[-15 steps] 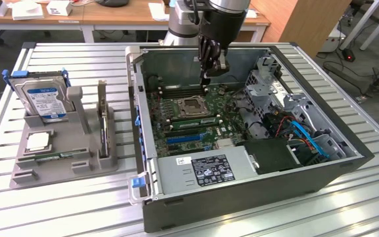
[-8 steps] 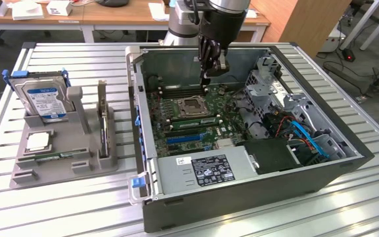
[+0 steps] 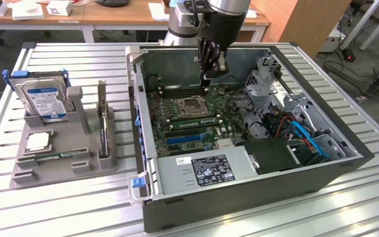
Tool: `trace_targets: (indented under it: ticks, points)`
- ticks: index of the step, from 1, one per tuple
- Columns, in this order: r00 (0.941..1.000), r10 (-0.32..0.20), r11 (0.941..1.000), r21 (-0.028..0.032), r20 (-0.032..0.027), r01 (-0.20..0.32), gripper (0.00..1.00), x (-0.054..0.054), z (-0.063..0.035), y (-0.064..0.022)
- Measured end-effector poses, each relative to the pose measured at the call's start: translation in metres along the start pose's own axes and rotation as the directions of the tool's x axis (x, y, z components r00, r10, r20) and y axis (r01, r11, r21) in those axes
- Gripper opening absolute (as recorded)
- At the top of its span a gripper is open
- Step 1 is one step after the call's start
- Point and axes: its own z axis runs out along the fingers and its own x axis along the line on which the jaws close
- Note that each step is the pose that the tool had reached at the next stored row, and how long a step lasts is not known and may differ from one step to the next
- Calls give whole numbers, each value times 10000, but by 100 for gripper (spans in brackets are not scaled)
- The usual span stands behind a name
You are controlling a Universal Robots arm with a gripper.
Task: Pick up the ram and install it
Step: 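Press down the ram until it locks into place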
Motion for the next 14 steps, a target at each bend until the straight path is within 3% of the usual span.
trace_targets:
  ticks: [14]
  points:
    - [10000, 0, 10000, 0, 1, 0, 9, 1, 48, -2]
